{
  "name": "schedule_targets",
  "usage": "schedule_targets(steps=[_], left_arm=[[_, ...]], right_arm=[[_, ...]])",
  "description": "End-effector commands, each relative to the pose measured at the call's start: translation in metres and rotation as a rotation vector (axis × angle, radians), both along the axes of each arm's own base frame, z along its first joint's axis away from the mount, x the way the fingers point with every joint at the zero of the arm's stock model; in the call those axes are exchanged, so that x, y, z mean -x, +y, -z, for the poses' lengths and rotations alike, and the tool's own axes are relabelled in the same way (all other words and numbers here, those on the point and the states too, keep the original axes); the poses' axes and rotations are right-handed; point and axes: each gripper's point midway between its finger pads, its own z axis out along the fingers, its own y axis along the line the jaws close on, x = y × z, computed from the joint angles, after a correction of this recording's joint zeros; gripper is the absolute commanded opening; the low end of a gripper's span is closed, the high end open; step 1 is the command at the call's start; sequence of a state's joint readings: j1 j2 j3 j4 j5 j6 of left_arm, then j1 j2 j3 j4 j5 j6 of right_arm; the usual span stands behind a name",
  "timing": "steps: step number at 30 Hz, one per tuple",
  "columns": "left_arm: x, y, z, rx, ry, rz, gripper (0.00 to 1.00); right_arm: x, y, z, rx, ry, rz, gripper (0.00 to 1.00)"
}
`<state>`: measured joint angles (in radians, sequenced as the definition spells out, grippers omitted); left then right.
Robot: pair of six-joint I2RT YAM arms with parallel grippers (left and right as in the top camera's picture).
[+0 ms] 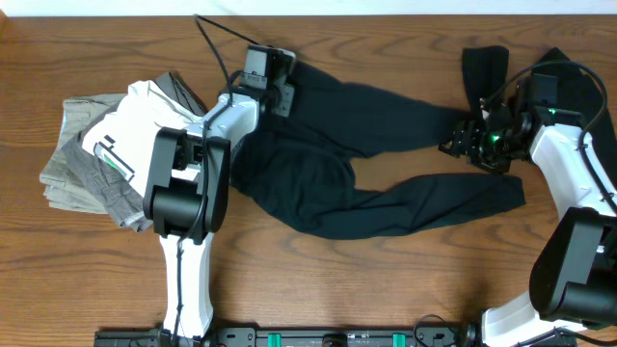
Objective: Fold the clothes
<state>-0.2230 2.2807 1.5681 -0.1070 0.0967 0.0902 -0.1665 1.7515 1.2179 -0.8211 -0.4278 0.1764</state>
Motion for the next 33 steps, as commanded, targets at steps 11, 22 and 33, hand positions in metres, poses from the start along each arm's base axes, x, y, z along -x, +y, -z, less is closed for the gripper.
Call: schedule_targets(steps=[11,22,33], left_arm=[[-0.045,0.114,-0.06,-0.007,0.017,-0.35,0.06],[-0.015,0.123,-0.19,-0.025,-0.027,-0.328,0.16],[0.101,0.093,-0.293,0.051,0.032,-0.253,0.34]], right_arm=[[0.029,-0.05,0.021,0.326,0.162,0.082,0.81],[0.044,-0.121,0.021,0.462,0.211,0.242,0.79],[0.072,-0.149,0.041,0.38,0.287,0.425,0.7]])
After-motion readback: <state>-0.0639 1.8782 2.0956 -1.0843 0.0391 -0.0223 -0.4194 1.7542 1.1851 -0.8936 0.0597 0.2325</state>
